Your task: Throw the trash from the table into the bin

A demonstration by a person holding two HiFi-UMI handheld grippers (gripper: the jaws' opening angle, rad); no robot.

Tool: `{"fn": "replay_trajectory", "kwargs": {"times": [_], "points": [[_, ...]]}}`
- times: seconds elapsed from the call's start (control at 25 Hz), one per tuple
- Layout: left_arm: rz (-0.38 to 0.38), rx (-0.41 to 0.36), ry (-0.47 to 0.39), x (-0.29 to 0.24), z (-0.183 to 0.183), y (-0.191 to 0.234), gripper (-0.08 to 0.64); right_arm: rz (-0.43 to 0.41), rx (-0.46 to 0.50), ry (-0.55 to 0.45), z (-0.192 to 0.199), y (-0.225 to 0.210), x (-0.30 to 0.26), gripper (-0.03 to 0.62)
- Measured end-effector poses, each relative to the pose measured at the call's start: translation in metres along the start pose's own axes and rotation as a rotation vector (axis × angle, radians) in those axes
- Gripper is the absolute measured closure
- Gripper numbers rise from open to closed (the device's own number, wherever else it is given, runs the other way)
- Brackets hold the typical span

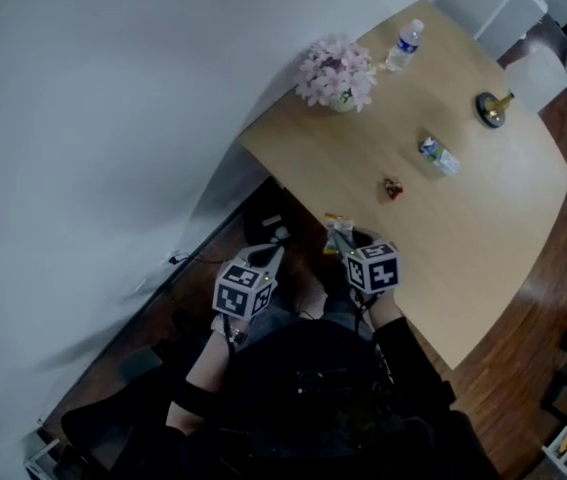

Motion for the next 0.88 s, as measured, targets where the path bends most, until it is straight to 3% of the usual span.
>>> {"fn": "replay_trajectory", "kwargs": {"times": [0.2,0.48,0.68,0.88], "points": [[-0.087,0.099,-0.011,0.030,0.029,0.032,0.558,-0.095,0.106,0.078,-0.009,0.048,-0.047,0.482],[-0.146,0.154,0.001,0.043,0.062,0.063,0.558,-0.124,0.160,0.163,0.002,0.083,-0.098,0.482],[-0.157,0.186,-0.001,0.018,0.099,0.090,0.558,-0.125,0.174,0.221,0.029,0.082,-0.153,0.480],[-0.160,0.227,0.063,-0.023,0.147,0.125,0.558,-0.104,0.169,0.285,0.075,0.071,-0.228,0.480]]}}
Point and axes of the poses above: the fingertips, and each gripper's own axes: x backward along the fingers, y to its left, z out of its underside, the point moved 10 cm from there along x, backward along the fingers, and after that the axes turned 5 degrees about -y, right-handed, at the moved point
